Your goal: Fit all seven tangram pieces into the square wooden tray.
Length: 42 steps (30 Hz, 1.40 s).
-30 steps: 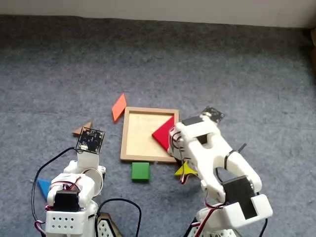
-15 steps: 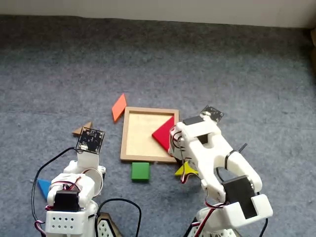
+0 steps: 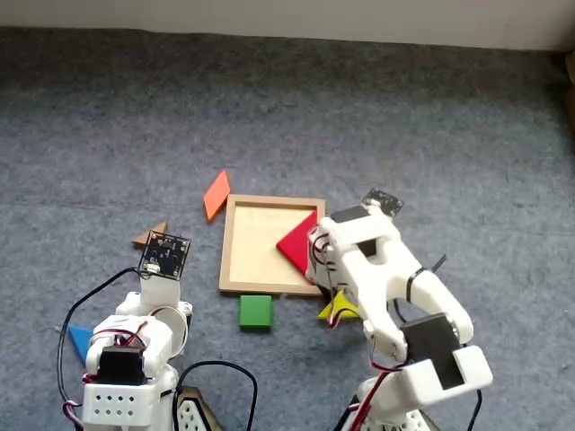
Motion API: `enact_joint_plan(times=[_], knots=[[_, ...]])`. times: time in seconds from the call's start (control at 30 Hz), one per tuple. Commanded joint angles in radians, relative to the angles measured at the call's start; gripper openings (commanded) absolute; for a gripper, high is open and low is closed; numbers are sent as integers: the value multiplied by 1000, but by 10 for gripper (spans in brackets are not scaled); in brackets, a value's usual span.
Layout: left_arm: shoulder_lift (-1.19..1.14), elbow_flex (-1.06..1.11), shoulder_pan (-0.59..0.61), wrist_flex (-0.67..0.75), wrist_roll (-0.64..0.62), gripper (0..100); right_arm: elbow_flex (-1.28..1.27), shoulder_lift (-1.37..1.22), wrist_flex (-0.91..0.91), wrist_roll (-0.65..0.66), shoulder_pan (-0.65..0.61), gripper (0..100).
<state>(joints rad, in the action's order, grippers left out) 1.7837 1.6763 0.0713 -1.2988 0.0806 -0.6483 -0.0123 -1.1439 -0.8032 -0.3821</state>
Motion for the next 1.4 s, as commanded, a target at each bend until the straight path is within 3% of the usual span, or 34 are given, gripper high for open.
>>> enact_joint_plan(times=[0.0,0.17,0.5,0.83,1.37], knots=[[33,19,10,-8,-8,23,124,-1,-97,11,25,328],[33,19,10,-8,-8,23,223,-1,-179,12,25,328],[33,19,10,-8,-8,23,150,102,-154,38,22,328],[33,19,10,-8,-8,23,-295,573,193,40,24,328],[33,19,10,-8,-8,23,-371,450,346,-18,24,328]])
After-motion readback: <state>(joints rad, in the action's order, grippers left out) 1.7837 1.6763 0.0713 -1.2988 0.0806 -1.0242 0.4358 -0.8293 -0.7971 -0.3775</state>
